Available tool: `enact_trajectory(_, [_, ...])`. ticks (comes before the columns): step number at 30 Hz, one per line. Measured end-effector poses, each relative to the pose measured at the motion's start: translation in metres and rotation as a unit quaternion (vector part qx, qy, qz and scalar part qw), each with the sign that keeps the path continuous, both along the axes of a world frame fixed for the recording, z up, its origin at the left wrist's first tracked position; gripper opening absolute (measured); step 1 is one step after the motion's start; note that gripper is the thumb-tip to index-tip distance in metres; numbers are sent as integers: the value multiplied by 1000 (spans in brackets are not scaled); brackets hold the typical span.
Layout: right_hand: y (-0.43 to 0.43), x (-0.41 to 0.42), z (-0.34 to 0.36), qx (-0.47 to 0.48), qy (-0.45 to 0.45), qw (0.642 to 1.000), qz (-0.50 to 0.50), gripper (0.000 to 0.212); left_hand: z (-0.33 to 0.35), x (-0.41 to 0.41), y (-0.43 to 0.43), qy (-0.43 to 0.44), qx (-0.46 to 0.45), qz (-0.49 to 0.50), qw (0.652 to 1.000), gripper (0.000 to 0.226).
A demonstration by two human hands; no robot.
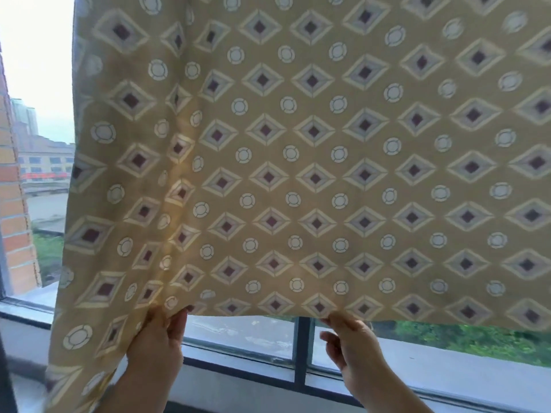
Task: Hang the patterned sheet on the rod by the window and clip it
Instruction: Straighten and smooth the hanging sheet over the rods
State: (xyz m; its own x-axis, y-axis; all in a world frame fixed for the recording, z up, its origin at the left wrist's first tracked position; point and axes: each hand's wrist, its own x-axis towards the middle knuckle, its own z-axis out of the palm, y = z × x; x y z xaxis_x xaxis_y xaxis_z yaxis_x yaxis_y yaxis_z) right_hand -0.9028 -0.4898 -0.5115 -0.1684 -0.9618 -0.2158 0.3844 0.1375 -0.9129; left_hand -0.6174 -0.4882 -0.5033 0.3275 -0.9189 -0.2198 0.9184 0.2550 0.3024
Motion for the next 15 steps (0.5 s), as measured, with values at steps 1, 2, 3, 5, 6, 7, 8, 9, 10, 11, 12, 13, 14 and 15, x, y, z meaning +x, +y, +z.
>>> enact_trajectory(1, [6, 0, 1, 15, 14, 999, 48, 24, 2, 3, 5, 47, -17, -24, 998, 20])
enact_trajectory(2, [12, -5, 0, 28, 29, 994, 97, 30, -1, -3, 9, 44, 10, -21, 999, 34])
enact_trajectory(3, [17, -14, -3, 38, 33, 990, 131, 32, -4, -11, 9, 36, 60, -12, 997, 48])
enact_trajectory(5, [28, -44, -5, 53, 26, 991, 124, 27, -12, -35, -1, -64, 144, -102, 982, 65])
enact_trajectory(6, [32, -64, -6, 49, 8, 995, 92, 22, -9, -56, 0, -119, 163, -189, 961, 69])
enact_trajectory(7, [34, -84, -2, 40, -20, 998, 48, 16, -4, -80, -4, -136, 182, -253, 940, 69])
enact_trajectory(8, [36, -103, 4, 28, -61, 998, 5, 11, -2, -101, -8, -157, 183, -294, 925, 67])
enact_trajectory(9, [36, -125, 9, 17, -110, 993, -39, 12, 2, -127, -9, -181, 168, -325, 913, 64])
enact_trajectory(10, [38, -143, 18, -1, -151, 986, -70, 16, 5, -151, -10, -195, 153, -356, 901, 64])
enact_trajectory(11, [40, -160, 25, -33, -173, 981, -84, 18, 7, -174, -14, -194, 125, -378, 896, 64])
enact_trajectory(12, [43, -176, 34, -70, -194, 974, -88, 19, 7, -194, -16, -204, 99, -387, 894, 62])
enact_trajectory(13, [49, -191, 45, -107, -202, 970, -82, 25, 15, -213, -12, -210, 73, -386, 896, 55])
enact_trajectory(14, [57, -204, 54, -139, -238, 959, -71, 33, 15, -230, -15, -207, 36, -374, 903, 44])
enact_trajectory(15, [63, -217, 62, -169, -288, 941, -55, 40, 17, -239, -19, -176, -30, -395, 901, 31])
